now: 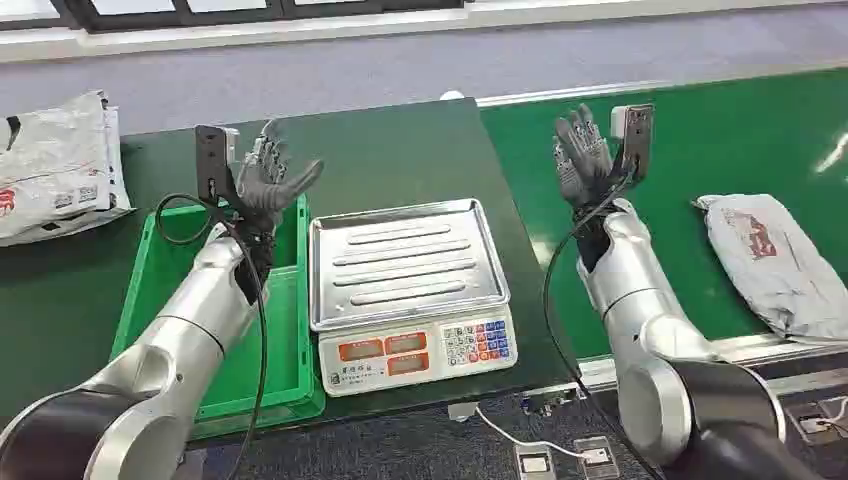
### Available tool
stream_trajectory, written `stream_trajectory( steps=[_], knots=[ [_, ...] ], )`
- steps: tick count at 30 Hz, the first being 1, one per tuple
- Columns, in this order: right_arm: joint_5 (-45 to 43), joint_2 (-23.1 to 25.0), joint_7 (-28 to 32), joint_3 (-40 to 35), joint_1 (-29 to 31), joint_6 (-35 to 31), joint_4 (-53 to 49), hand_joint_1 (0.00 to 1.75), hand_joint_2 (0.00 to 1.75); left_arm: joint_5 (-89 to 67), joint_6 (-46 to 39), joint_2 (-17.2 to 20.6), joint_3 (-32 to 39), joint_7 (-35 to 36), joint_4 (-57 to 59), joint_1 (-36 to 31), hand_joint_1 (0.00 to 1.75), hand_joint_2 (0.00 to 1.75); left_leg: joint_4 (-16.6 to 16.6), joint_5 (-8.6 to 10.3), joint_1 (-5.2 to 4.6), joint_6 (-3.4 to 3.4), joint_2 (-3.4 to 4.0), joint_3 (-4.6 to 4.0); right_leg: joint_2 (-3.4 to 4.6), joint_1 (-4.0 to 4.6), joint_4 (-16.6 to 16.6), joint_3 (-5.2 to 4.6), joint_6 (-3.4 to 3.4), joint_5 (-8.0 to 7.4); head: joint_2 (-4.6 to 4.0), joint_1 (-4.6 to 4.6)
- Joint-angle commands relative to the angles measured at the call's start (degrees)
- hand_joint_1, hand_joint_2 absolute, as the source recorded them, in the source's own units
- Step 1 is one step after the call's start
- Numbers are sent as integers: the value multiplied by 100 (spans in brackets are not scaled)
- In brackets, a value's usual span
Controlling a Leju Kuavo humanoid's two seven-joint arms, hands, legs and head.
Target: Moved the parcel from conveyor to table for the left to box.
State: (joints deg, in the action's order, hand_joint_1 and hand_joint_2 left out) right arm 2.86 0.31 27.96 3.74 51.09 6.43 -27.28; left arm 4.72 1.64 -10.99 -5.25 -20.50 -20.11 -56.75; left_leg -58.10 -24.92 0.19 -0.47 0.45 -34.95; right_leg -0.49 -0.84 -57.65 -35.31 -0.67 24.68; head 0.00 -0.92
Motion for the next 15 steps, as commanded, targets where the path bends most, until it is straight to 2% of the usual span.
stream_trajectory(
  steps=[1, 3, 5, 8, 14, 15],
  knots=[
    [75, -96, 13, -49, 280, -52, 386, 0, 175, -37, 9, 44, 7, 3, 197, -124, 0, 175, 5, -2, 2, 1, -2, 12, 5, 2, 9, 13, 4, 0, 0, 2],
    [75, -96, 13, -49, 280, -52, 386, 0, 175, -37, 9, 44, 7, 3, 197, -124, 0, 175, 26, 1, 6, 1, -3, 37, 9, 7, 34, 40, 9, -4, 0, 2],
    [74, -90, 12, -48, 288, -55, 384, 0, 175, -37, 11, 46, 7, 3, 197, -125, 0, 175, 1, -3, 1, 0, 1, 6, 5, 1, 2, 5, 3, 1, 0, 2],
    [74, -90, 12, -48, 288, -55, 384, 0, 175, -37, 11, 46, 7, 3, 197, -125, 0, 175, 2, -1, -2, 0, 1, 4, 5, -2, 1, 2, 2, 1, 0, 2],
    [1365, -194, -685, -1035, 568, -1249, 695, 0, 175, -101, -17, 38, -24, 33, 200, -141, 0, 175, -1, -1, -2, 0, 3, 1, 7, -2, -1, -1, 2, 0, 0, 2],
    [1546, -181, -795, -1160, 638, -1239, 748, 0, 175, -112, -40, 30, -15, 48, 206, -152, 0, 175, -1, -4, -1, 0, 7, 6, 13, -1, 0, 3, 4, 0, 0, 0]
  ],
)
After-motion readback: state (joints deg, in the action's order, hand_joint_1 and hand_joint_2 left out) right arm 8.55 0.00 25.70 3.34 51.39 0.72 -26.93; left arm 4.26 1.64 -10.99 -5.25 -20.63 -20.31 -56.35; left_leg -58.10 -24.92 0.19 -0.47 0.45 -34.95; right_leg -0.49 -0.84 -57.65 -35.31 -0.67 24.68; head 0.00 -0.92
